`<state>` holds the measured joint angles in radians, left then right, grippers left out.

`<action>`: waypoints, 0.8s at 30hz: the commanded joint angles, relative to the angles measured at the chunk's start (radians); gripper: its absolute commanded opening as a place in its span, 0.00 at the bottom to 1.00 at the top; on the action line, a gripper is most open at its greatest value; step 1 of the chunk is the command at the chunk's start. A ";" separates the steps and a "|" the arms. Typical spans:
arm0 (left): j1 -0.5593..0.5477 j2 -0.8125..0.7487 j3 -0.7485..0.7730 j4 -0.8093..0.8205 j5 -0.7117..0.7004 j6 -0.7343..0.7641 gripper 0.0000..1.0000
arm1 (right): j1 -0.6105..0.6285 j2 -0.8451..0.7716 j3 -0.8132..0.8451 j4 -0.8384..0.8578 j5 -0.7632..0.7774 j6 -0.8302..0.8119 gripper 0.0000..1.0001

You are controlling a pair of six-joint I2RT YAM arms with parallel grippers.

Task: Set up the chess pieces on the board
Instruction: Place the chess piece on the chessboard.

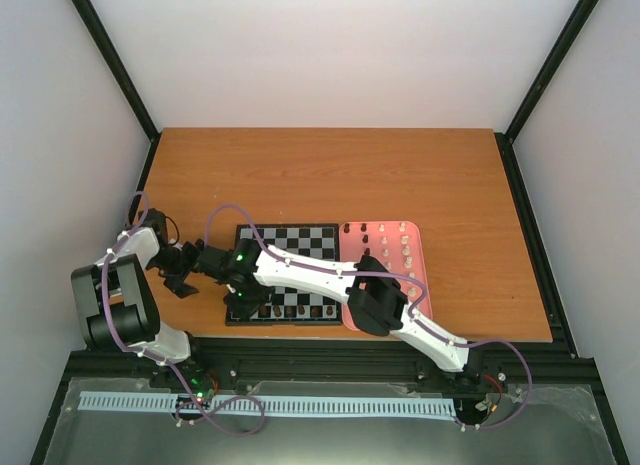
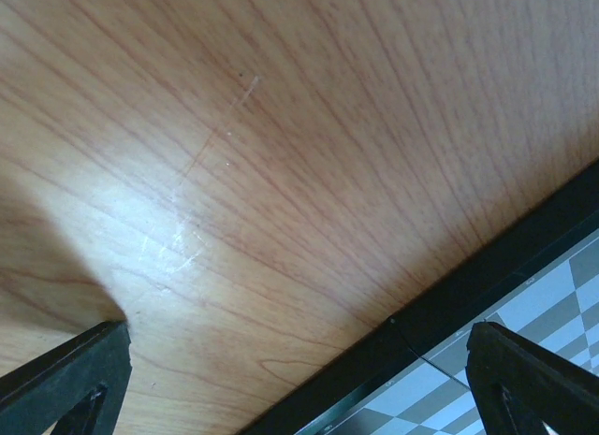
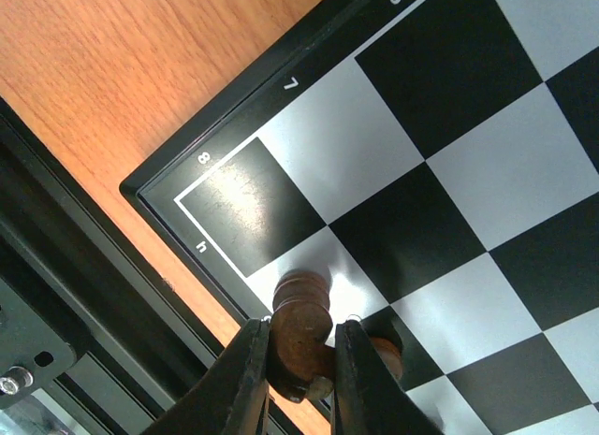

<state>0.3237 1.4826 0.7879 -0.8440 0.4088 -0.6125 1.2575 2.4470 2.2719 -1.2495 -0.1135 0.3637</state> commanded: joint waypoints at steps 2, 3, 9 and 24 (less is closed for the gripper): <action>0.008 0.006 0.020 0.014 0.013 0.003 1.00 | -0.003 0.025 0.028 -0.021 -0.003 -0.008 0.16; 0.008 0.006 0.019 0.014 0.014 0.003 1.00 | -0.003 0.024 0.028 -0.021 -0.003 -0.008 0.19; 0.008 0.007 0.019 0.013 0.014 0.005 1.00 | -0.003 -0.005 0.022 0.001 0.014 -0.018 0.36; 0.008 0.014 0.022 0.017 0.011 0.008 1.00 | -0.022 -0.121 0.038 0.018 0.147 -0.005 0.40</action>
<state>0.3237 1.4841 0.7879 -0.8394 0.4126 -0.6117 1.2564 2.4279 2.2768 -1.2259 -0.0433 0.3378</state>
